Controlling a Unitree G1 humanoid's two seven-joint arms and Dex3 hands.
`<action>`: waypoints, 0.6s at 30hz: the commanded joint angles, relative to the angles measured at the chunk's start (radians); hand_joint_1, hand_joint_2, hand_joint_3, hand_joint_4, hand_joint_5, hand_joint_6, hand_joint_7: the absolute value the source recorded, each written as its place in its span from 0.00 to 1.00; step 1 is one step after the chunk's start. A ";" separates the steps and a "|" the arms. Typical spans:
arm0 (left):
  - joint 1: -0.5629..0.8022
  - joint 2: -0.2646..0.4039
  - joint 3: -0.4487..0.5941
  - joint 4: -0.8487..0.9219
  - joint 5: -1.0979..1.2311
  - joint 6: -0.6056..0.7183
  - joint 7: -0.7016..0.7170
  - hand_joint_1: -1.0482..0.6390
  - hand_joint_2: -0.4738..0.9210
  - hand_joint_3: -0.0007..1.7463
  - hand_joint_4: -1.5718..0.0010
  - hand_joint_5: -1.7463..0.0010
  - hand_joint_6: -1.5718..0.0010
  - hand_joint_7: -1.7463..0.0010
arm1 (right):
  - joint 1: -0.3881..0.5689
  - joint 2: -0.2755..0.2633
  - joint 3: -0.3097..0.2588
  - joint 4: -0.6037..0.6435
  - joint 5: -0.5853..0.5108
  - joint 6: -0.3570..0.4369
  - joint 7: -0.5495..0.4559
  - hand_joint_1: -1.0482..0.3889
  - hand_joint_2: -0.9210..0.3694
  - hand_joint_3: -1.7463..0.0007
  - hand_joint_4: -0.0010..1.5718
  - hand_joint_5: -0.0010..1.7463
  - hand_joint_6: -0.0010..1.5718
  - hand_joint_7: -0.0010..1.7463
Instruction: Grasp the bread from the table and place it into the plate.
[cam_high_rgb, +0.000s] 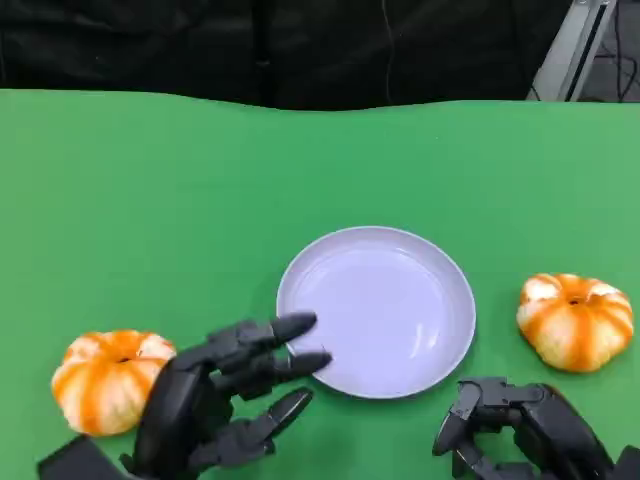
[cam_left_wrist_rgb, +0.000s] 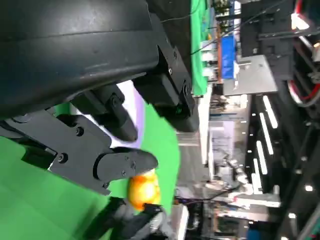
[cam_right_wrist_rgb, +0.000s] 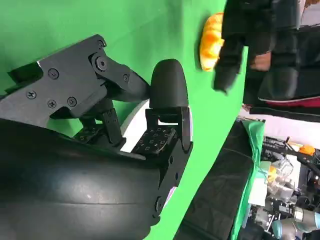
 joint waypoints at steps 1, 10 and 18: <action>0.015 0.029 0.006 -0.060 -0.029 0.034 -0.018 0.37 1.00 0.08 0.65 1.00 0.71 1.00 | -0.007 -0.007 -0.010 0.010 0.018 -0.008 0.006 0.64 0.22 0.47 0.52 0.84 0.54 0.66; 0.049 0.098 0.100 -0.253 0.181 0.027 0.180 0.28 1.00 0.13 0.71 1.00 0.79 1.00 | -0.003 -0.007 -0.011 0.005 0.010 -0.009 0.000 0.64 0.22 0.47 0.52 0.83 0.54 0.66; 0.075 0.219 0.162 -0.390 0.460 0.116 0.319 0.34 1.00 0.09 0.68 0.99 0.74 0.98 | -0.002 -0.007 -0.010 0.002 0.014 -0.012 0.005 0.64 0.22 0.47 0.52 0.83 0.55 0.66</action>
